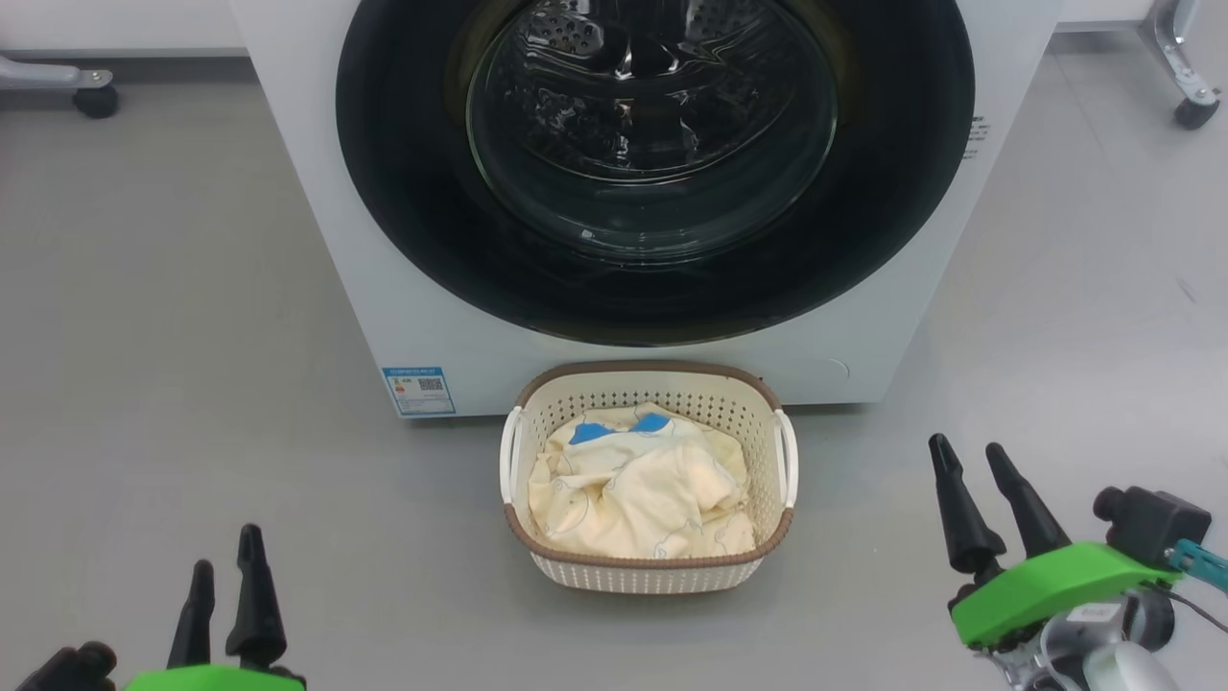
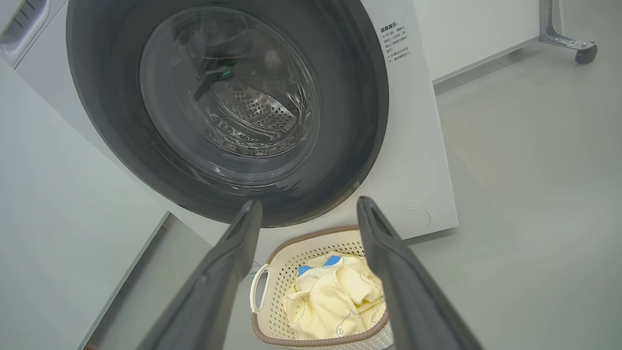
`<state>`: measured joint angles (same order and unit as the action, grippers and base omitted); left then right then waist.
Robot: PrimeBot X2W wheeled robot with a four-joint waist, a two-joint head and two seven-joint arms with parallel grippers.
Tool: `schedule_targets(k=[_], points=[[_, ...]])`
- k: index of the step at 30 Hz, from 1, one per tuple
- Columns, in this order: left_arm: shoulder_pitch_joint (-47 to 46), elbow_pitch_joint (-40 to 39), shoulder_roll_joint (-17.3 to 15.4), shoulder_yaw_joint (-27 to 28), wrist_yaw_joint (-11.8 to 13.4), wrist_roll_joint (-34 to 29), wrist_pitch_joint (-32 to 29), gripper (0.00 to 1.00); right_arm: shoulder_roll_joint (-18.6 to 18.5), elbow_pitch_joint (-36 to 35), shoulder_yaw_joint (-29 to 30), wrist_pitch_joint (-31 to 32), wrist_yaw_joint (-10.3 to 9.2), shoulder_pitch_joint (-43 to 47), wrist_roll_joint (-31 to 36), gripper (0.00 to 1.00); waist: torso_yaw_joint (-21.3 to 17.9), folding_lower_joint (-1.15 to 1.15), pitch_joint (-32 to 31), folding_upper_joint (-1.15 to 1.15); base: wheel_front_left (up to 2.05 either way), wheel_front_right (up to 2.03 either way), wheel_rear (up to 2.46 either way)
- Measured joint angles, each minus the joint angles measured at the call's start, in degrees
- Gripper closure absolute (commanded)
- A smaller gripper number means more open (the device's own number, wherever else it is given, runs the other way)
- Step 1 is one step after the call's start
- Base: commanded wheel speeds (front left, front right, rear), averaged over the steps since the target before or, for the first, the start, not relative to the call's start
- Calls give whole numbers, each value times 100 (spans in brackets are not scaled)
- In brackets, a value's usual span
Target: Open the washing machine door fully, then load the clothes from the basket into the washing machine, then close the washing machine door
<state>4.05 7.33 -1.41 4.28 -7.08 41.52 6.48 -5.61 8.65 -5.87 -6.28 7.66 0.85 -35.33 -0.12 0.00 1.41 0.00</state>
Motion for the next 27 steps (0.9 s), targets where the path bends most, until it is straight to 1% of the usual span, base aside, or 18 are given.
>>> schedule_targets(k=[15,27], points=[[98,-164,-11,7,-1,-966,260,0,-115,-163,-185,-235,0,0,1083,0,-24,0,30,0,0,0,0],[140,-323,-64,-52,-2,-1807,442,0,-131,-289,-283,-461,0,0,1942,0,-28,0,73,0,0,0,0]])
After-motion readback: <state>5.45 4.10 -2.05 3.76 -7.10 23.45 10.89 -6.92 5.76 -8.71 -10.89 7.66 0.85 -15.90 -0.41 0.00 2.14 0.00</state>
